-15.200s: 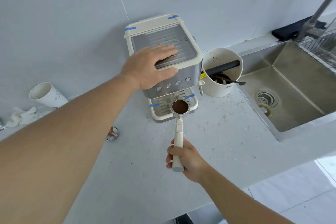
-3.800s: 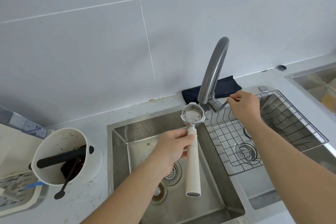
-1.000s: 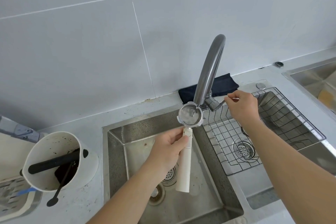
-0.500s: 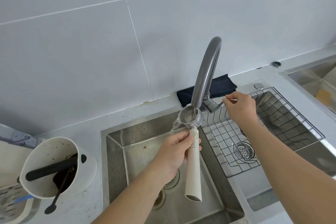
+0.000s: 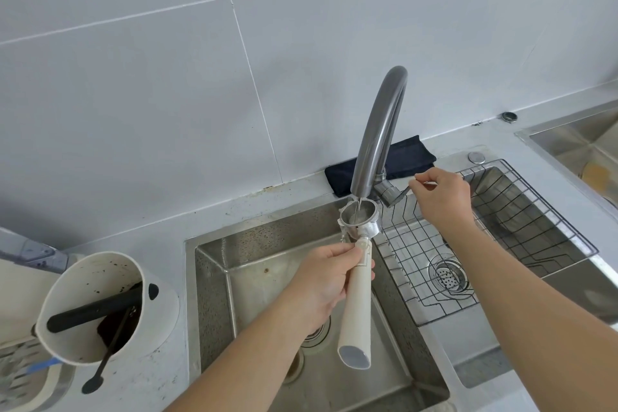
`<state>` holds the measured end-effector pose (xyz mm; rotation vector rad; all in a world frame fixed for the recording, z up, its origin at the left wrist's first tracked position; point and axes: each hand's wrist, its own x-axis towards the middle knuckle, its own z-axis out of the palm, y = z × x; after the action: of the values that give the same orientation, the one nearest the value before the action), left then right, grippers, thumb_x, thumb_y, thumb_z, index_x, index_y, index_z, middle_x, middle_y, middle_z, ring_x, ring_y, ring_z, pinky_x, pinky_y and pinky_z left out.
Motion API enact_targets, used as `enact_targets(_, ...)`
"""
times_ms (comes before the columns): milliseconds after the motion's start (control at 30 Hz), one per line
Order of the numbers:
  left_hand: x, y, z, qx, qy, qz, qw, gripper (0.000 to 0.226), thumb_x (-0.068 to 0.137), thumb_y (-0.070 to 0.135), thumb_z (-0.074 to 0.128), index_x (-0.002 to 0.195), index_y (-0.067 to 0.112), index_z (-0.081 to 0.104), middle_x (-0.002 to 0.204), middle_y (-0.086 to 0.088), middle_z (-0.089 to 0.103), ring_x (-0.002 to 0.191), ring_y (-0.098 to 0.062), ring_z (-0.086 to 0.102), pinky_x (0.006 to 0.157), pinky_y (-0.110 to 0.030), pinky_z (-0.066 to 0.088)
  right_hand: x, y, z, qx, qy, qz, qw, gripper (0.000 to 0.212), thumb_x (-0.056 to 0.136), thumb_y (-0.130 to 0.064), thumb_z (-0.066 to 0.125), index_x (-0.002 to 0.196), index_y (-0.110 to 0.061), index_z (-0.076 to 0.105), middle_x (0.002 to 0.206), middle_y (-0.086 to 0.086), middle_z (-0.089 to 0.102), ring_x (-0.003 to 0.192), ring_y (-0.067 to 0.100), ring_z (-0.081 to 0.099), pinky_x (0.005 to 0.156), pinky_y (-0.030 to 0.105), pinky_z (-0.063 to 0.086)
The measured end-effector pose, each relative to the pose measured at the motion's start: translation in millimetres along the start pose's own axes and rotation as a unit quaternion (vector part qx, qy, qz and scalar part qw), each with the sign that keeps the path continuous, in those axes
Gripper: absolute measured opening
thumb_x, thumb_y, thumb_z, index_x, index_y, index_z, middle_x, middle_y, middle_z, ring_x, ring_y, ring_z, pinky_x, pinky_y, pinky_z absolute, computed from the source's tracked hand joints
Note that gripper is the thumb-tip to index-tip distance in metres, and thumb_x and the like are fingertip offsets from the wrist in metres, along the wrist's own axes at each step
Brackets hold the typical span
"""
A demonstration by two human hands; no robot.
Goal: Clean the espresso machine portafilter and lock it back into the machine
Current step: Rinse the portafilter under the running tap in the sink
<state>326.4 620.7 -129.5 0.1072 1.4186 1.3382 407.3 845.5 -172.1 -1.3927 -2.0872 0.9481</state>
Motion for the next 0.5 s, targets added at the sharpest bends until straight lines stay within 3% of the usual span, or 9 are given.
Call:
enact_targets(233,-0.4,-2.7,-1.4,0.062,-0.001,-0.036,0.997,0.017,0.091,0.019,0.065,0.095,0.004,0.073,0.091,-0.014,0.073,0.073,-0.019,0.066,0.065,-0.029,0.056,-0.1,1.0,1.3,0.009,0.001,0.001,1.000,0.014,0.093,-0.022,0.064,0.097,-0.011,0.071,0.085,0.003,0.069,0.060,0.011,0.057,0.059,0.025,0.046)
enact_targets(400,-3.2,-5.5,-7.5,0.138,0.019,-0.030,0.990,0.016,0.089,0.021,0.065,0.090,0.009,0.076,0.096,-0.018,0.075,0.076,-0.021,0.065,0.079,-0.038,0.057,0.1,1.4,2.2,0.014,0.002,0.004,1.000,0.014,0.092,-0.023,0.065,0.094,-0.011,0.071,0.085,0.004,0.071,0.053,0.013,0.054,0.057,0.024,0.045)
enact_targets(500,-4.5,-5.1,-14.4,0.170,0.037,-0.025,0.984,0.012,0.087,0.025,0.068,0.086,0.016,0.077,0.083,-0.010,0.074,0.069,-0.019,0.065,0.073,-0.037,0.056,-0.1,1.5,1.7,0.014,0.000,0.006,1.000,0.014,0.092,-0.023,0.064,0.094,-0.011,0.071,0.084,0.004,0.071,0.053,0.013,0.053,0.055,0.023,0.044)
